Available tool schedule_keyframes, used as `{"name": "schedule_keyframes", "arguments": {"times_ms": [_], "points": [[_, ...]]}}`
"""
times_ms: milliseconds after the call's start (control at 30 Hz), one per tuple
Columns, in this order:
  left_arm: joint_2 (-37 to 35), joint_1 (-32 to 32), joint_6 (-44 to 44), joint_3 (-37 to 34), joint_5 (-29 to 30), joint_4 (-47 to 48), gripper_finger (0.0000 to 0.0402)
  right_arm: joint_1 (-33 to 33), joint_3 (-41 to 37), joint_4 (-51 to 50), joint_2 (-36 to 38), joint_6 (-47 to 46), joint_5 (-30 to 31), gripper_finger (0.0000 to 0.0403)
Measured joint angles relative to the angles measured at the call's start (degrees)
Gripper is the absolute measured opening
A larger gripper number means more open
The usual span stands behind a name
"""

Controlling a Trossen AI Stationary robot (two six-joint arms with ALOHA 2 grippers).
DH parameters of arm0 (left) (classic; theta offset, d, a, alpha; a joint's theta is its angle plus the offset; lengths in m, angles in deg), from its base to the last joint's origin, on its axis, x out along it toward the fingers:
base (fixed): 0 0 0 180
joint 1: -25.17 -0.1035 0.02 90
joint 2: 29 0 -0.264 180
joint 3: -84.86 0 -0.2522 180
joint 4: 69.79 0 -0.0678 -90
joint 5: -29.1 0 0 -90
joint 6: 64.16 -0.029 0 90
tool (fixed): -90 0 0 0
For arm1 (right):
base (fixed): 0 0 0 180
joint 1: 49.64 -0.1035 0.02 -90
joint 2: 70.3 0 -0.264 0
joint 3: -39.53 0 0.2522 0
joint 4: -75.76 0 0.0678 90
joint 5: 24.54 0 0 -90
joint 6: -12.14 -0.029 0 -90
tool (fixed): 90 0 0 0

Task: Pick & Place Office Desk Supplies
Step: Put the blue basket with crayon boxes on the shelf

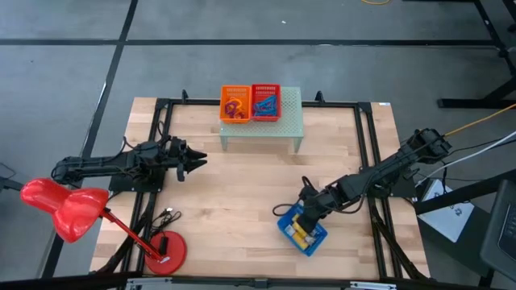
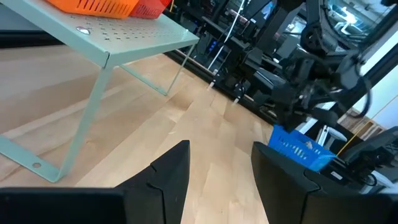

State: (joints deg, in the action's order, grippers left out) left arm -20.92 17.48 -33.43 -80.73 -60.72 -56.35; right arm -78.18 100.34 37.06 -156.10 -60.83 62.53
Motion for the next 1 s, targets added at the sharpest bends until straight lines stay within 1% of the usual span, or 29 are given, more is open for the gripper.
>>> {"name": "schedule_keyframes", "arguments": {"times_ms": [200,300,467,633,733,867,1000], "points": [[-0.5,0.0,0.0,0.0,0.0,0.0,0.0169,2.5,8.2,-4.2,0.0,0.9,4.3,0.0002],[-0.5,0.0,0.0,0.0,0.0,0.0,0.0169,4.8,13.1,-6.4,0.0,2.4,6.1,0.0002],[-0.5,0.1,0.0,0.0,0.0,0.0,0.0169,10.3,22.2,-9.1,0.0,4.9,8.5,0.0001],[-0.5,0.1,0.0,0.0,0.0,0.0,0.0169,17.2,33.7,-12.8,0.0,11.3,9.1,0.0001],[-0.5,0.1,0.0,0.0,0.0,0.0,0.0169,21.4,41.6,-17.1,0.0,15.7,8.1,0.0001],[-0.5,0.1,0.0,0.0,0.0,0.0,0.0169,27.0,52.0,-26.1,0.0,20.1,8.0,0.0001],[-0.5,0.1,0.0,0.0,0.0,0.0,0.0169,33.1,59.9,-34.8,0.1,22.8,7.6,0.0001]]}}
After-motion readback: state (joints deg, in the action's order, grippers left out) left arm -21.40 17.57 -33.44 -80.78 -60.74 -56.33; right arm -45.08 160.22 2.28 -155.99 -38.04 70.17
